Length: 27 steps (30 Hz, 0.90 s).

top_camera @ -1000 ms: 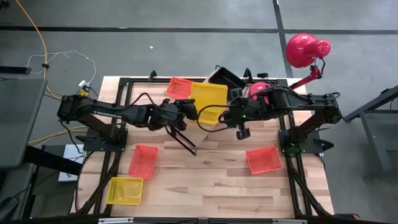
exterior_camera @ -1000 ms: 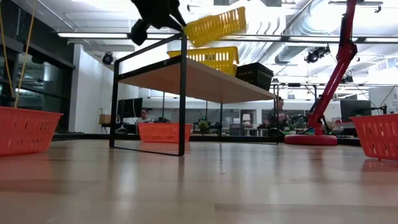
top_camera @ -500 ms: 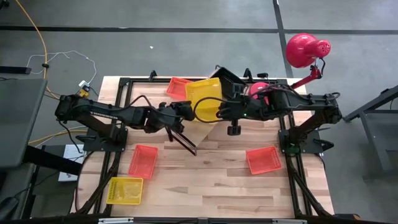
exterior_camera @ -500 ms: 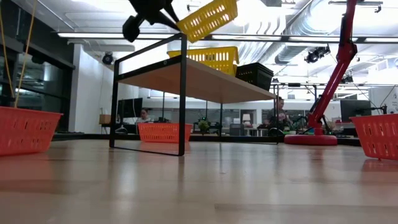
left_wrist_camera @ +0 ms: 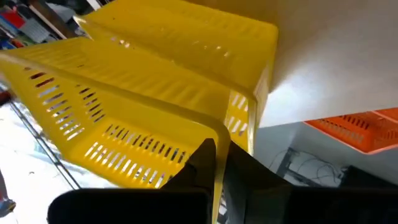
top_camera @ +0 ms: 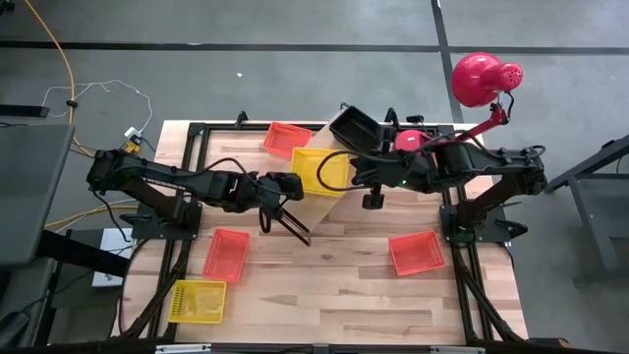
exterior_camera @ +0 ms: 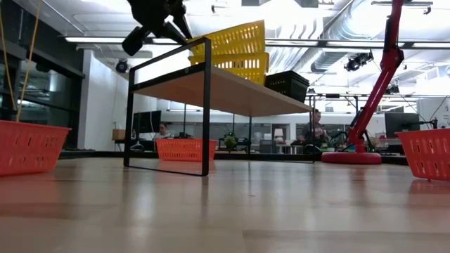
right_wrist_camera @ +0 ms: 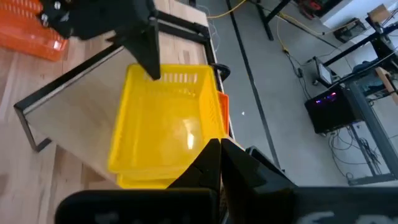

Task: Stack baskets on shelf by color
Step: Stack the top yellow basket on top of the yellow basket on the shelf

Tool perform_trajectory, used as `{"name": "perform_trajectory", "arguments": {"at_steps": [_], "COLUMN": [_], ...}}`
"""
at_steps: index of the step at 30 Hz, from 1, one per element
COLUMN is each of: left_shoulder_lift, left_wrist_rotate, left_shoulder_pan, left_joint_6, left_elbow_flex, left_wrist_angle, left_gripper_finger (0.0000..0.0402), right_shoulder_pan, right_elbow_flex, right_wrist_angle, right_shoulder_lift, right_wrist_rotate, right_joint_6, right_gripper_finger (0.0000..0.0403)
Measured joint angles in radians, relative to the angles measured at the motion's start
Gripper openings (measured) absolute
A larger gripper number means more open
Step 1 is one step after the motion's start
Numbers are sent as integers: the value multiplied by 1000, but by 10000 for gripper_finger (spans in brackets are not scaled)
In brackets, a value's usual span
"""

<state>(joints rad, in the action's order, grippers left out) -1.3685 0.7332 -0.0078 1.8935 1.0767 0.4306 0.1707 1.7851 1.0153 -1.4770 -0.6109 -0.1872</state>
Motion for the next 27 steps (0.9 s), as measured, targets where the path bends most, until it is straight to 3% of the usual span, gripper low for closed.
{"name": "perform_trajectory", "arguments": {"at_steps": [16,27], "left_shoulder_lift": [-24,-23], "left_wrist_rotate": [-93,-102], "left_shoulder_pan": [34,33], "left_joint_6": [3,-7], "left_elbow_flex": [0,0], "left_wrist_angle": [-1,-38], "left_gripper_finger": [32,120], "right_shoulder_pan": [0,0], "right_elbow_flex": [0,0], "right_wrist_angle": [-4,-4], "right_shoulder_lift": [14,14], "right_wrist_rotate": [8,8], "right_joint_6": [4,4], "right_gripper_finger": [0,0]}}
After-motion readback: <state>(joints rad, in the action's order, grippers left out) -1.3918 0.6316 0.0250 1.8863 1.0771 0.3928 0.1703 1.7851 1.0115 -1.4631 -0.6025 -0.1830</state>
